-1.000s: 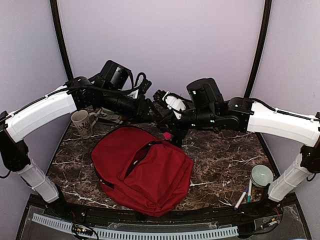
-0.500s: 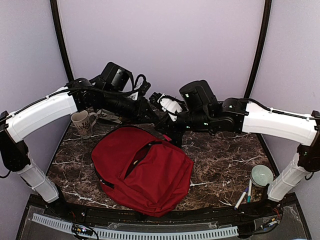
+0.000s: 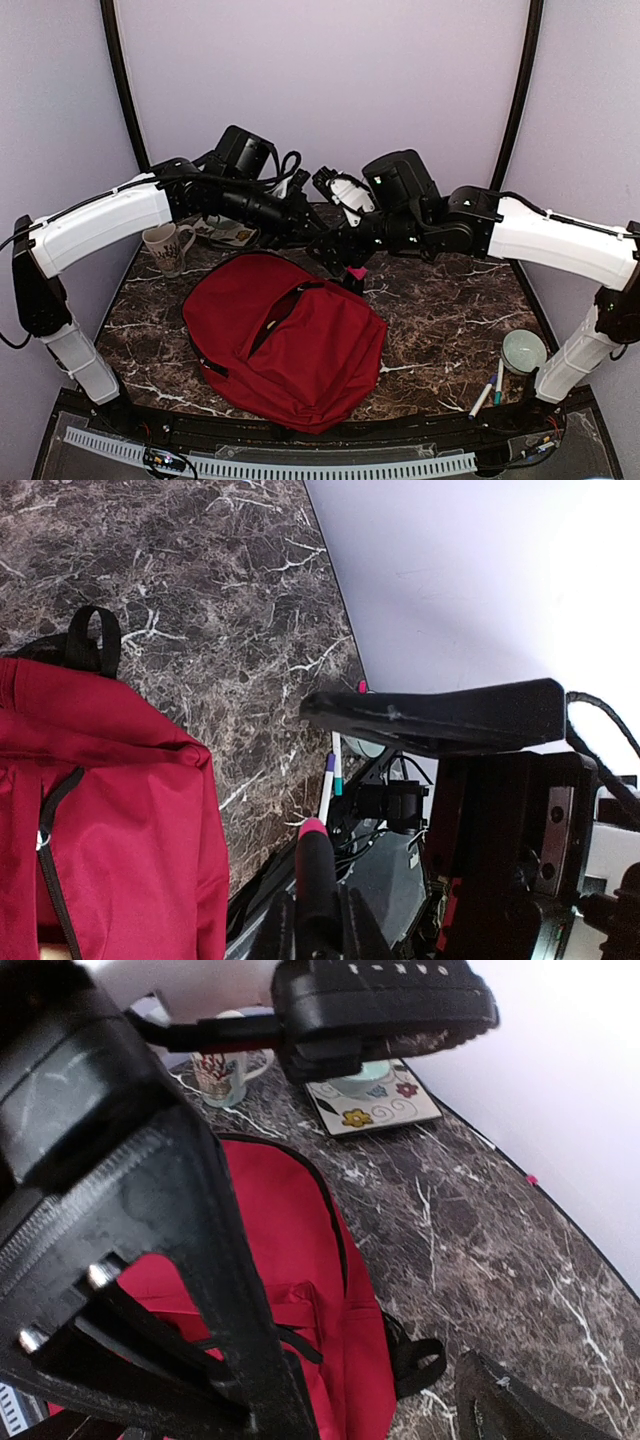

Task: Pack the student bag
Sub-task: Pass from the right arm to the left, then place the pen in the lower front pocket of the bag.

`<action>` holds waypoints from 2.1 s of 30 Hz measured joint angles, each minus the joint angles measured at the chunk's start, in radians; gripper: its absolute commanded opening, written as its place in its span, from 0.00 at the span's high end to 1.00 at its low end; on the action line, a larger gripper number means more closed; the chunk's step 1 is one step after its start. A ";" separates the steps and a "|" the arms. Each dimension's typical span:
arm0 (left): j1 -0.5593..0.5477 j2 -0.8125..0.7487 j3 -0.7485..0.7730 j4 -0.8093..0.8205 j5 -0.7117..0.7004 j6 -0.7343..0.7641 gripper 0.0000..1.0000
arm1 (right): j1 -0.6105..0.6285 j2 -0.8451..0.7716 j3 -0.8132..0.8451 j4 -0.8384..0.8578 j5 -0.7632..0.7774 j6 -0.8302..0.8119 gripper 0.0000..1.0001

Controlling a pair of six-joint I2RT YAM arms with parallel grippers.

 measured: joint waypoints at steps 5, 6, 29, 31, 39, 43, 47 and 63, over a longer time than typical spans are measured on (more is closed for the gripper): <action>0.031 0.030 0.087 -0.040 -0.024 0.008 1.00 | -0.047 -0.002 0.047 -0.047 0.054 0.021 0.00; 0.038 0.016 0.087 -0.033 -0.032 0.003 1.00 | -0.060 -0.002 0.063 -0.050 0.056 0.022 0.00; 0.055 -0.426 -0.403 -0.037 -0.248 -0.025 1.00 | -0.169 -0.211 -0.125 -0.026 0.183 0.242 0.00; 0.055 -0.446 -0.424 -0.059 -0.256 -0.004 1.00 | -0.169 -0.239 -0.153 -0.017 0.200 0.256 0.00; 0.055 -0.502 -0.525 -0.079 -0.268 0.034 1.00 | -0.169 -0.329 -0.257 0.021 0.260 0.333 0.00; 0.055 -0.502 -0.531 -0.080 -0.275 0.045 1.00 | -0.169 -0.341 -0.285 0.027 0.267 0.367 0.00; 0.055 -0.504 -0.552 -0.082 -0.291 0.048 1.00 | -0.169 -0.340 -0.288 0.030 0.267 0.394 0.00; 0.055 -0.509 -0.567 -0.098 -0.336 0.106 1.00 | -0.169 -0.307 -0.288 0.026 0.267 0.462 0.01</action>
